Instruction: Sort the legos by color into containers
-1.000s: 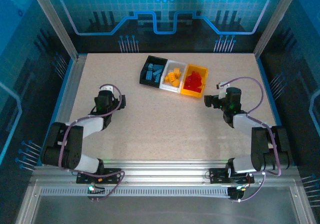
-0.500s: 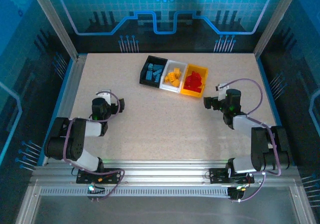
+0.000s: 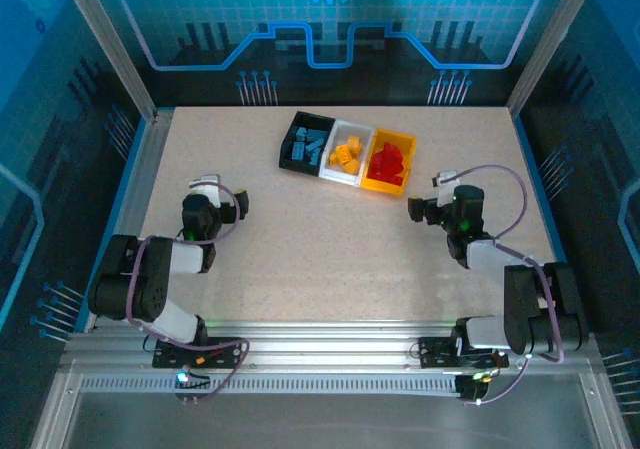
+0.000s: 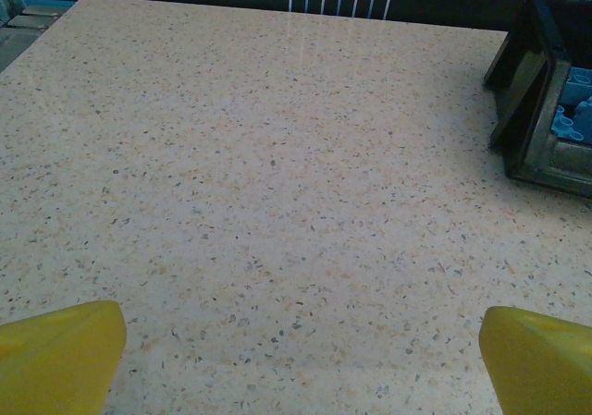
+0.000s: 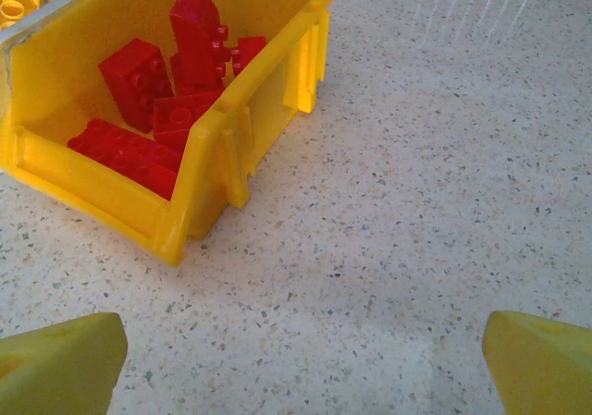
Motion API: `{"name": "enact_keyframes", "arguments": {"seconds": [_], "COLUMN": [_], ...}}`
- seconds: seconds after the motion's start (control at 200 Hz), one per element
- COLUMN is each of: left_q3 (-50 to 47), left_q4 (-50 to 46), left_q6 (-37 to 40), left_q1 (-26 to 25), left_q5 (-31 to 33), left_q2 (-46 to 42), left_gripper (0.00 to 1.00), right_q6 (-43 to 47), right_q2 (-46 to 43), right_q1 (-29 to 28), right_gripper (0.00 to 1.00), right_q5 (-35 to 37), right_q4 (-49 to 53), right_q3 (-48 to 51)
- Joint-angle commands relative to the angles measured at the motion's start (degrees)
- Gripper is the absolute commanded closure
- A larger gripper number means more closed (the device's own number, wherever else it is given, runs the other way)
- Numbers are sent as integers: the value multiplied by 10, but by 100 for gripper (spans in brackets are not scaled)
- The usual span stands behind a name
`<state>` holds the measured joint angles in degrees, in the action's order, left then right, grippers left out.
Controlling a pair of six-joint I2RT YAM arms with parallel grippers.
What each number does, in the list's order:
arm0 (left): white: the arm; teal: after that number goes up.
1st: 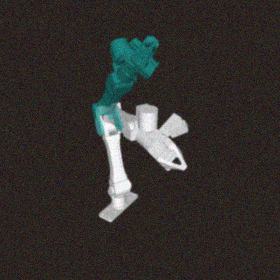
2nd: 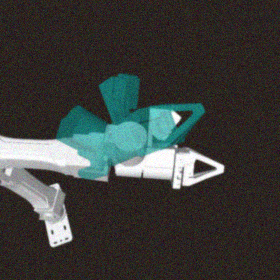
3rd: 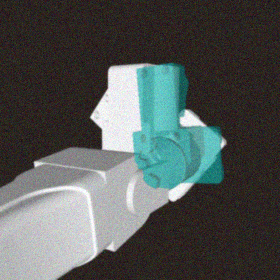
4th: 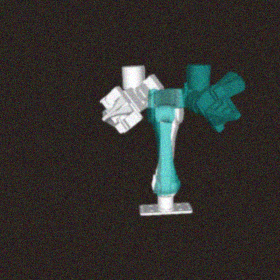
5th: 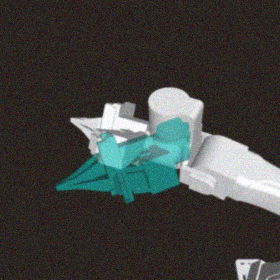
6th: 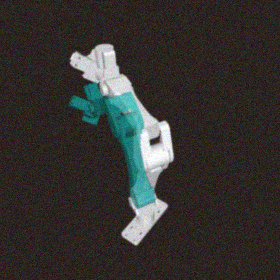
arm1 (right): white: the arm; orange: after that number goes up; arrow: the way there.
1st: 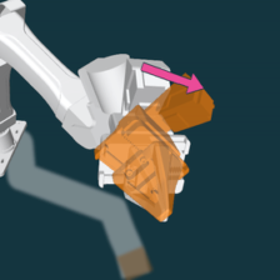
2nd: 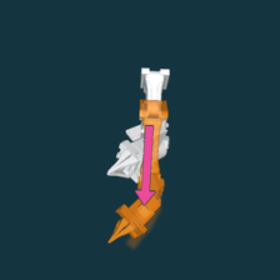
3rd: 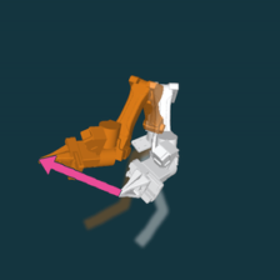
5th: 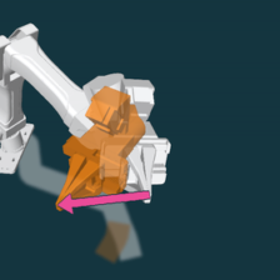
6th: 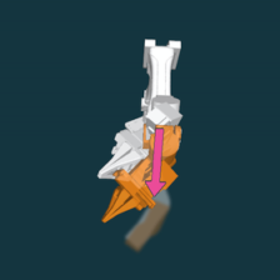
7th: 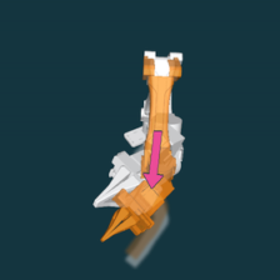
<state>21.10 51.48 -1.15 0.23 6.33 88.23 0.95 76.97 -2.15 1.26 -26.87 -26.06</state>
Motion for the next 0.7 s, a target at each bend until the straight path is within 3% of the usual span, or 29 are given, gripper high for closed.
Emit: {"name": "enact_keyframes", "arguments": {"seconds": [0.0, 0.445, 0.57, 0.695], "left_q3": [1, 1, 1, 1], "left_q4": [19, 19, 18, 18], "left_q6": [-3, -3, -3, -3], "left_q1": [3, 3, 2, 2], "left_q5": [-2, -2, -1, -1], "left_q2": [2, 2, 2, 3], "left_gripper": [1, 1, 1, 1], "right_q6": [17, 43, 37, 21], "right_q2": [-12, 44, 52, 77], "right_q1": [-12, -50, -50, -27], "right_gripper": [0, 0, 0, 0], "right_q5": [6, 23, 38, 5], "right_q4": [-59, -218, -211, -146], "right_q3": [16, 65, 57, 9]}}
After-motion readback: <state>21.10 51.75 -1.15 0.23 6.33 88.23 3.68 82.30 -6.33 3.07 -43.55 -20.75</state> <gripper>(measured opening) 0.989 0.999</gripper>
